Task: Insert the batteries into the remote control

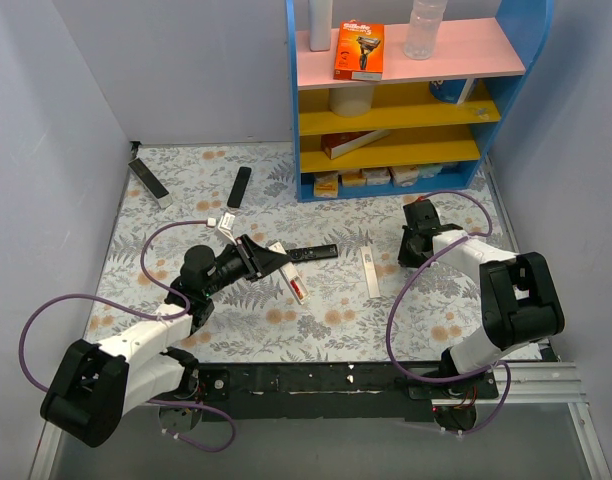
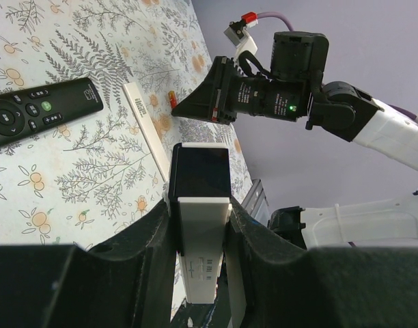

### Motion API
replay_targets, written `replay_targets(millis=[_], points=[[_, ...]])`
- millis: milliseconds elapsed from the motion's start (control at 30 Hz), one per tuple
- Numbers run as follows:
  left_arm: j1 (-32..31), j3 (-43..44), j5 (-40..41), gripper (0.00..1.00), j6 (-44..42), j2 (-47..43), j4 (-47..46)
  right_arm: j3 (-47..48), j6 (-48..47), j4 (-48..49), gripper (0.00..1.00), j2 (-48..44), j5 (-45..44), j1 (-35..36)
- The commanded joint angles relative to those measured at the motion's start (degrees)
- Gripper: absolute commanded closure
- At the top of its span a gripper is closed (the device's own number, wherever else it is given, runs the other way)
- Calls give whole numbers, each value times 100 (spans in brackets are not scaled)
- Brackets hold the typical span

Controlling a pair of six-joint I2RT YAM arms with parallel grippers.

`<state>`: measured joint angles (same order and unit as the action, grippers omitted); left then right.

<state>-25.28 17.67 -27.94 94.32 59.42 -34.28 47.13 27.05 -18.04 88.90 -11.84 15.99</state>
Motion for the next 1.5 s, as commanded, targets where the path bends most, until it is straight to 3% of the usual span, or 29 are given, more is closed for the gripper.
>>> replay_targets(millis=[0,233,400,600,800,1000,1467], points=[[23,123,-53,100,-2,-9,-175,-73,-15,-120,85,92,-100,-34],[14,9,-80,100,69,131,-552,173,-674,-629,99,-478,154,27],[23,-27,-141,100,86,386,-878,550,-1165,-1122,99,-1032,550,360],[14,-53,-150,100,95,772,-1607,1350,-1465,-1895,99,-1384,1121,1318],[5,69,-185,100,183,1221,-2179,2264,-1439,-2475,99,-1183,1746,2565],[-12,192,-168,100,306,1581,-2504,3161,-1457,-2915,99,-788,2009,3243],[-83,272,-247,100,850,1924,-3190,3698,-1281,-3258,99,-172,2282,3569]])
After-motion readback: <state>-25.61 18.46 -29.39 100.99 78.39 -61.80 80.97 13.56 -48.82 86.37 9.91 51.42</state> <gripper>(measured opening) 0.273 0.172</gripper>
